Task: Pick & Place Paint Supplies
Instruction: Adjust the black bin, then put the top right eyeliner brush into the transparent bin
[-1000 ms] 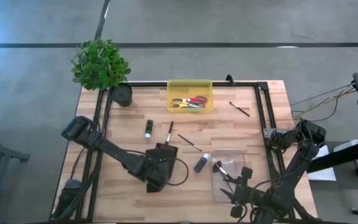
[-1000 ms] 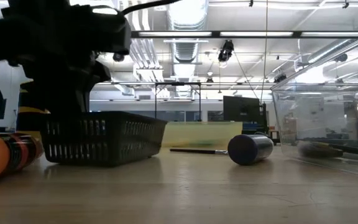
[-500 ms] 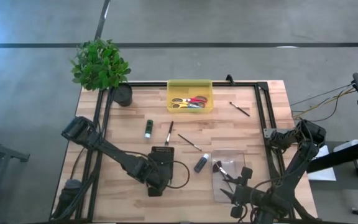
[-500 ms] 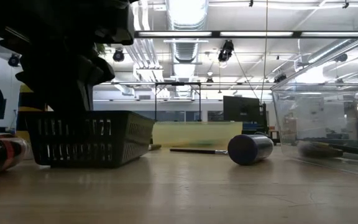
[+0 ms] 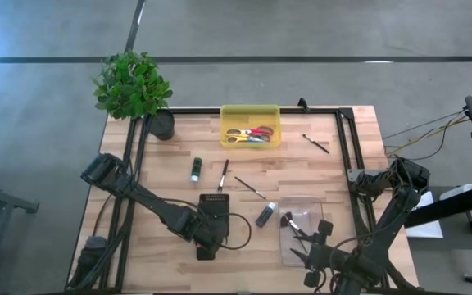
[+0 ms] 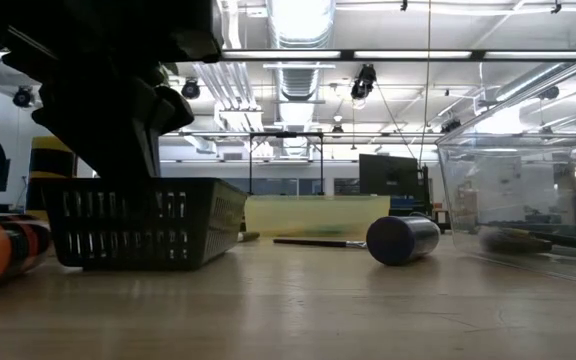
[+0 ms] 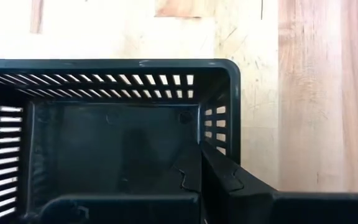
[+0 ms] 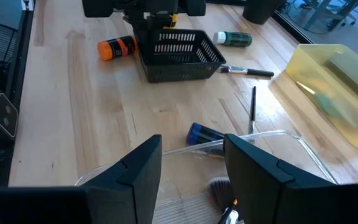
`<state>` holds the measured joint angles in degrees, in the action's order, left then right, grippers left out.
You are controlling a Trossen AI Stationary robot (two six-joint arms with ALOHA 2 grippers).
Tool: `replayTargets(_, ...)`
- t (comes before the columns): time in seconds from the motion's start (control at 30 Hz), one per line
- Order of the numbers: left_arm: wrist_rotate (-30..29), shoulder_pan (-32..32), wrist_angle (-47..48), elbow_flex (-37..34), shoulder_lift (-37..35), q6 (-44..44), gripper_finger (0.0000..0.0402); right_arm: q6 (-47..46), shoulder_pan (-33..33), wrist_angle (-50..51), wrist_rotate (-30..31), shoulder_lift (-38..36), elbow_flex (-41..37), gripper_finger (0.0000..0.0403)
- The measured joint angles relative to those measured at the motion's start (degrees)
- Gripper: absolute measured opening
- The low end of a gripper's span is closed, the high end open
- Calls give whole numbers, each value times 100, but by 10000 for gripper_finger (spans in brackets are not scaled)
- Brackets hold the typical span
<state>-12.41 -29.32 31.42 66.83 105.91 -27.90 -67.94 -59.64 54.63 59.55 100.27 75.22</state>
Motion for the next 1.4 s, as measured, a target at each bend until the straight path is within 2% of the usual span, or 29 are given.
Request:
replayTargets(0.3,-140,0,13,0,-46,253,0,17,0,-4,0,0,0,171)
replayTargets(0.47,-303,0,65,0,-465,563,0,18,0,-7,2,0,0,171)
replayTargets(0.67,-785,-26,334,0,-1313,813,0,20,0,-8,2,0,0,171)
replayTargets(0.8,-1391,-22,359,-4,-1873,1058,0,39,0,-15,18,0,-2,171)
replayTargets(0.87,-1753,68,375,-7,-2077,1231,0,42,2,-15,52,0,-2,171)
replayTargets(0.93,-1850,293,373,-9,-2246,1450,0,66,10,-13,90,0,-2,171)
replayTargets(1.07,-1327,1149,216,-9,-2341,2392,0,128,81,-13,216,0,-2,171)
replayTargets(1.2,38,2109,-421,-37,-2094,4168,3,200,169,-13,216,0,-2,171)
replayTargets(1.3,803,2685,-1030,-18,-1765,5140,21,216,175,12,214,-2,-2,171)
replayTargets(1.4,1102,3089,-1129,157,-1379,5693,49,215,167,70,214,-23,-2,171)
